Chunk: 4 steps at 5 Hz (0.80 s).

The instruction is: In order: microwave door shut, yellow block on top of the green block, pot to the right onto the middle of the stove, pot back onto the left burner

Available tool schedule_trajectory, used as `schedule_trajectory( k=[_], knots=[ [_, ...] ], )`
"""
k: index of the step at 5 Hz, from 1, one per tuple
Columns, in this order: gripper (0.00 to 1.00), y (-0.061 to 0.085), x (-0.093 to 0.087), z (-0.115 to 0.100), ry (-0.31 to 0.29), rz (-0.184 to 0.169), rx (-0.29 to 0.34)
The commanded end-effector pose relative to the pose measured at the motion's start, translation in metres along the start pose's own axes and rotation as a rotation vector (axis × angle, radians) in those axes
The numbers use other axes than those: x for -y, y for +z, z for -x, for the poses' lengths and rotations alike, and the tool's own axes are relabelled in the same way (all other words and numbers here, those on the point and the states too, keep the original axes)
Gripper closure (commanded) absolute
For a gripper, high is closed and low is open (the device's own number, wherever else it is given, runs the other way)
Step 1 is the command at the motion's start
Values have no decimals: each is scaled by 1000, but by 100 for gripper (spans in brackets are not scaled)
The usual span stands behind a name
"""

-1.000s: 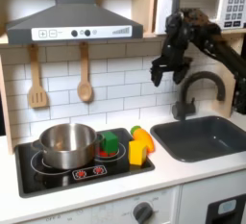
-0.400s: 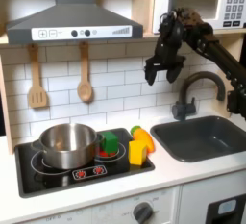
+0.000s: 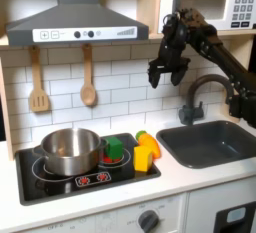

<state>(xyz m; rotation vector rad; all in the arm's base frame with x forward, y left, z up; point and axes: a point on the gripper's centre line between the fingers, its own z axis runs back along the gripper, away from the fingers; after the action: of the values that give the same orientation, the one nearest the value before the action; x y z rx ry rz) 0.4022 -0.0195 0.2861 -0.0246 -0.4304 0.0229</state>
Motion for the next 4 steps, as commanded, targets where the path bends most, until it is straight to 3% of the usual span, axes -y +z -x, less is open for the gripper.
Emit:
schedule_trajectory(
  k=[1, 2, 3, 4],
  knots=[
    [0, 8, -7, 11, -6, -13, -3],
    [0, 13, -17, 31, -32, -10, -29],
    [0, 34, -20, 51, -68, -1, -29],
    [0, 47, -21, 66, -80, 25, -52]
  ],
)
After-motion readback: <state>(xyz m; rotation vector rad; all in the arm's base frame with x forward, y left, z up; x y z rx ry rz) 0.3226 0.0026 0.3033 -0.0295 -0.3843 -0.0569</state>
